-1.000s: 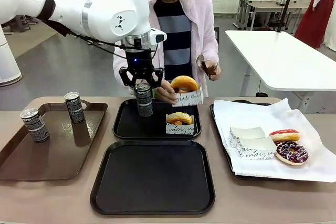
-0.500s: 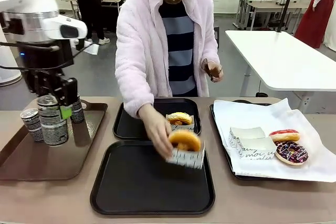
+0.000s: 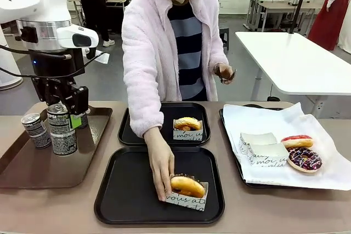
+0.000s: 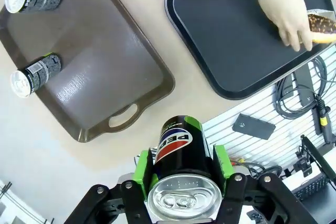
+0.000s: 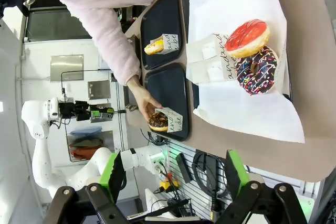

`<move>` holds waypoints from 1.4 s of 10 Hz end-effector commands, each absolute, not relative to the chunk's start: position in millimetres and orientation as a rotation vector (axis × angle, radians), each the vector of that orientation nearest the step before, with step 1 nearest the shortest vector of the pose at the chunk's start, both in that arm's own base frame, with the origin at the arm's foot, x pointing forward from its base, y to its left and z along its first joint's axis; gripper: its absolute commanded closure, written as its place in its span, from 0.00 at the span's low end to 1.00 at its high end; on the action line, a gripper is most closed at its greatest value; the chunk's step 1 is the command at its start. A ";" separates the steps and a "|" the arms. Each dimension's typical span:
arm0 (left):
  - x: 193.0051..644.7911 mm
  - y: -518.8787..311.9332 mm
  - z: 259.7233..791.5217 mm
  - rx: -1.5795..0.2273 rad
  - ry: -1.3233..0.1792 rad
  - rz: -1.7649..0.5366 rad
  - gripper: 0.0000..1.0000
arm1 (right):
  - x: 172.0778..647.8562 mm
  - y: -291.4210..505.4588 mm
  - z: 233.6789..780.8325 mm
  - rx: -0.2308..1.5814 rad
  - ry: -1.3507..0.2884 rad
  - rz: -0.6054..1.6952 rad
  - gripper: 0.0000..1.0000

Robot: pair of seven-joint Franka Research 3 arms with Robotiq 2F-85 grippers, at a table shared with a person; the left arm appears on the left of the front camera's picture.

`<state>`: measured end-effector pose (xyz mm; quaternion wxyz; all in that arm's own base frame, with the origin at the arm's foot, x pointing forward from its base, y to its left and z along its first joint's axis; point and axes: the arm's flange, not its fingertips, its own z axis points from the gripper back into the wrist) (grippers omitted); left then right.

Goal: Set up donuts and drinks on trays.
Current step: Pick up one Pepsi coke and place it on the Flat Tray.

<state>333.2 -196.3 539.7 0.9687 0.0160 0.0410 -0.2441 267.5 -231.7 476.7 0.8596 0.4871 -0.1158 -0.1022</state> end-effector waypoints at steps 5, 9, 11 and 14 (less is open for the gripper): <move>333.2 -199.3 548.9 0.017 0.071 -0.492 0.42 | 267.7 -231.6 475.7 1.041 -0.257 -0.204 0.00; 383.7 -265.7 555.0 0.109 -0.097 -0.629 0.42 | 267.7 -231.6 475.7 1.041 -0.257 -0.204 0.00; 449.5 -297.5 535.7 0.103 -0.111 -0.575 0.42 | 267.7 -231.6 475.7 1.041 -0.257 -0.204 0.00; 496.1 -315.0 472.6 -0.008 -0.167 -0.520 0.42 | 267.7 -231.6 475.7 1.041 -0.257 -0.204 0.00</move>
